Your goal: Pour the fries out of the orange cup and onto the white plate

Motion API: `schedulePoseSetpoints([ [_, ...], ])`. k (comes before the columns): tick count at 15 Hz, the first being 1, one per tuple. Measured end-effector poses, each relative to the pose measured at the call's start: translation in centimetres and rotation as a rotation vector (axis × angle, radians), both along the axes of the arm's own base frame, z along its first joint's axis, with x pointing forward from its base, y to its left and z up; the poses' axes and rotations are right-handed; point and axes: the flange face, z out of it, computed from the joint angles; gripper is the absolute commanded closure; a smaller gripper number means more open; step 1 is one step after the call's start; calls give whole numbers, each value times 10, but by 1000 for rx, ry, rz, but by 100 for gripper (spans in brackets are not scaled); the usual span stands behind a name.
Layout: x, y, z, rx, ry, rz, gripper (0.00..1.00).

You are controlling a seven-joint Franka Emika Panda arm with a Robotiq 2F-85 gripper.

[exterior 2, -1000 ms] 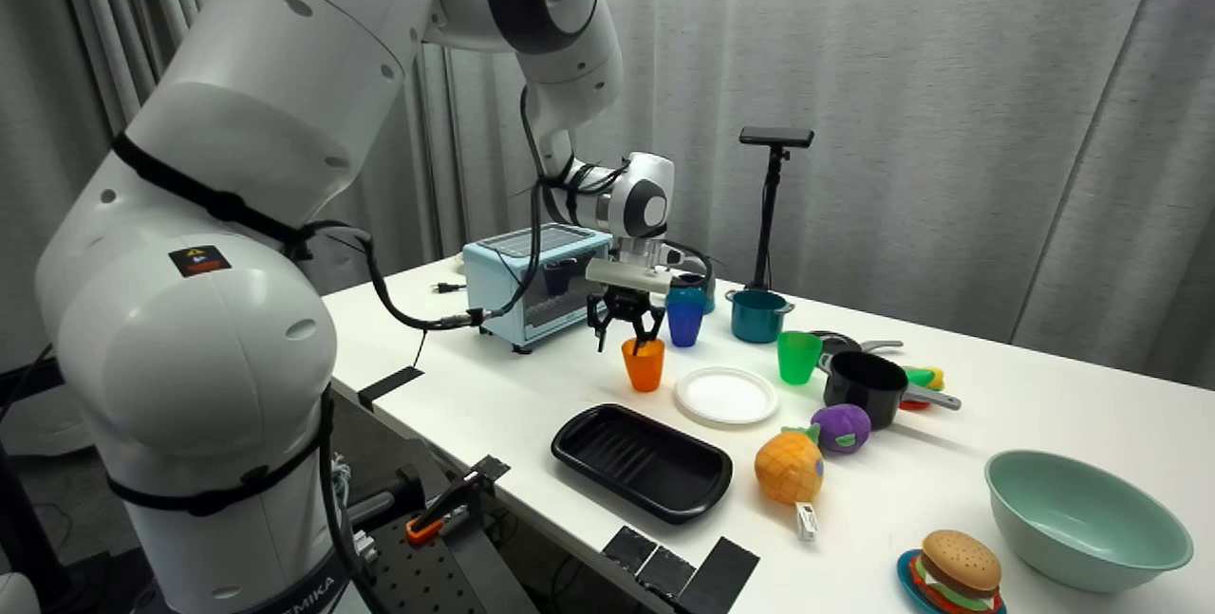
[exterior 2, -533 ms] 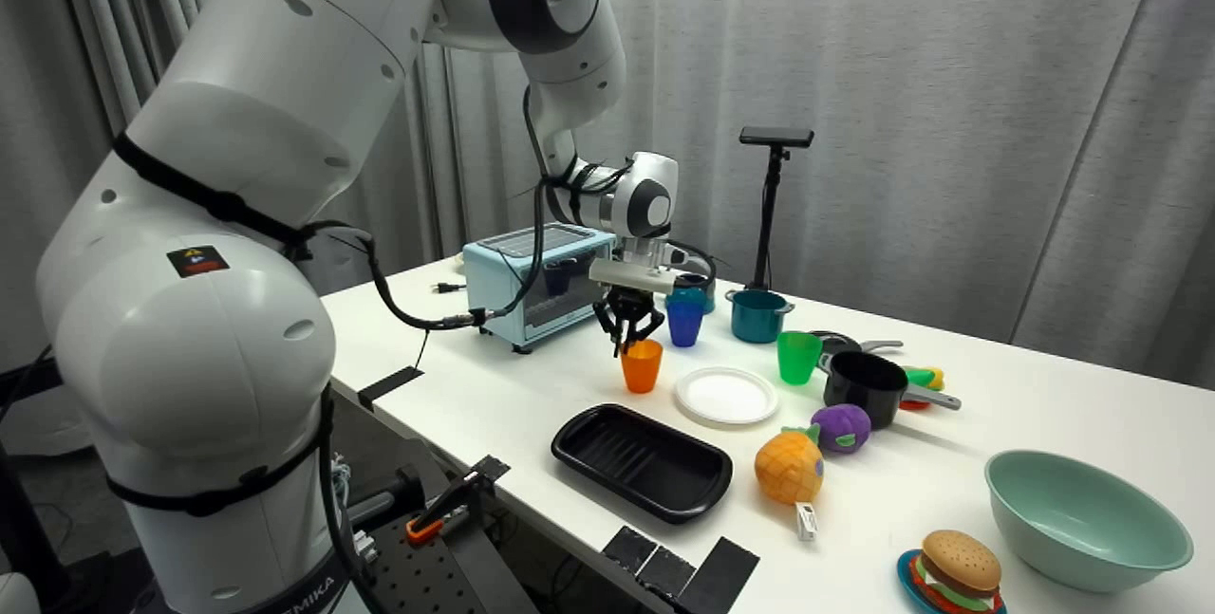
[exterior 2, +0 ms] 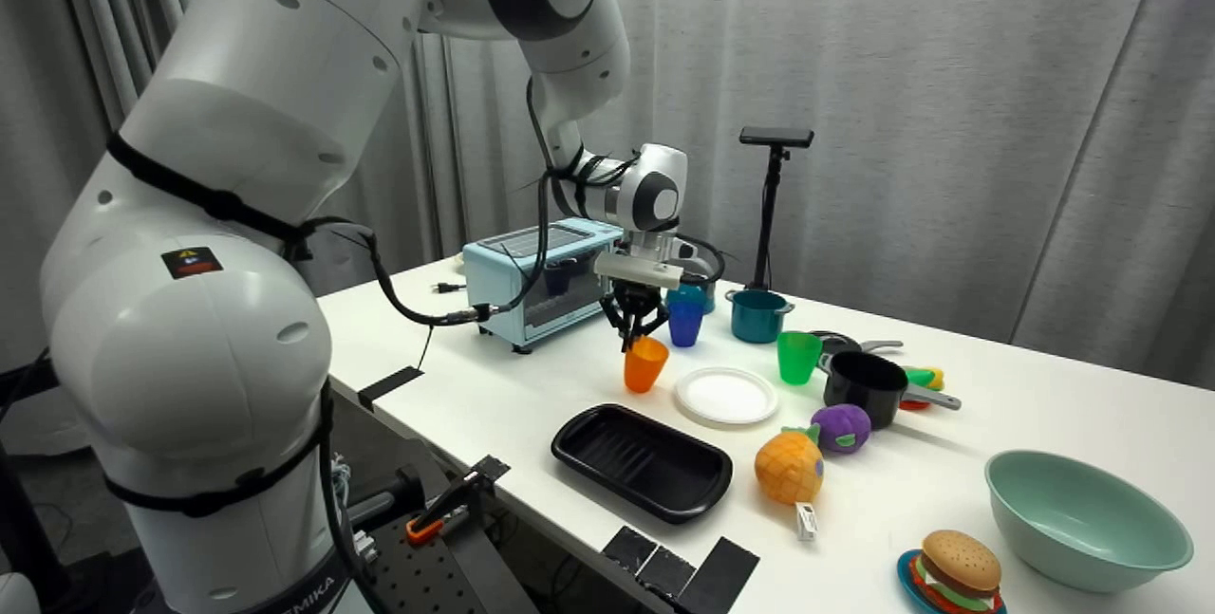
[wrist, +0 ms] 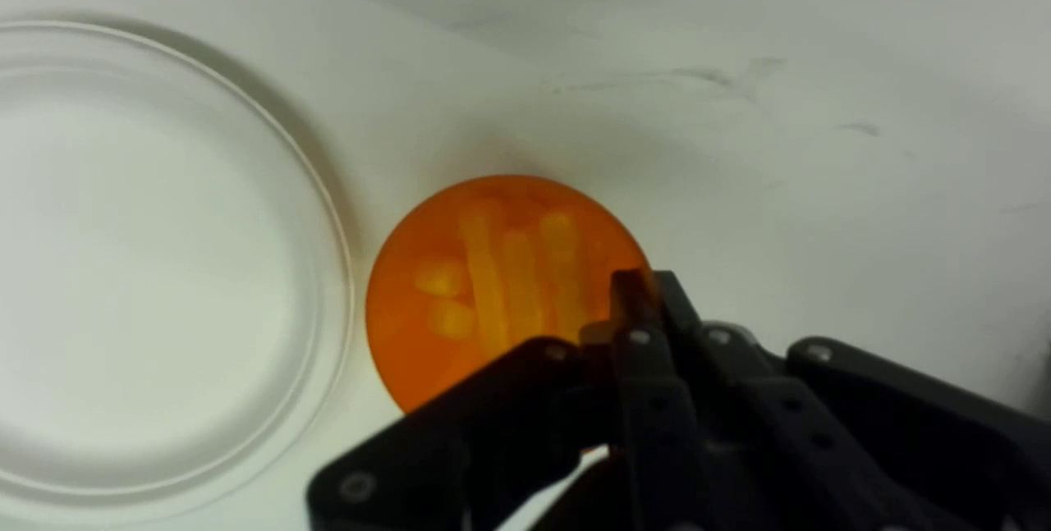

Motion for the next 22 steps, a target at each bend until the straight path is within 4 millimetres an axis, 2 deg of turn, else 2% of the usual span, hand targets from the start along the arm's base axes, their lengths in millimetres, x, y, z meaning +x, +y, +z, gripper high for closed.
schedulePoseSetpoints([
  [4, -3, -22, 13, 81, 15, -96, 99],
  [10, -5, -86, 53, 187, -36, -218, 99],
  [15, 1, -133, 72, 176, -115, -263, 99],
  [18, 10, -148, 77, 175, -163, -279, 99],
  [22, 27, -150, 87, 186, -220, -287, 99],
])
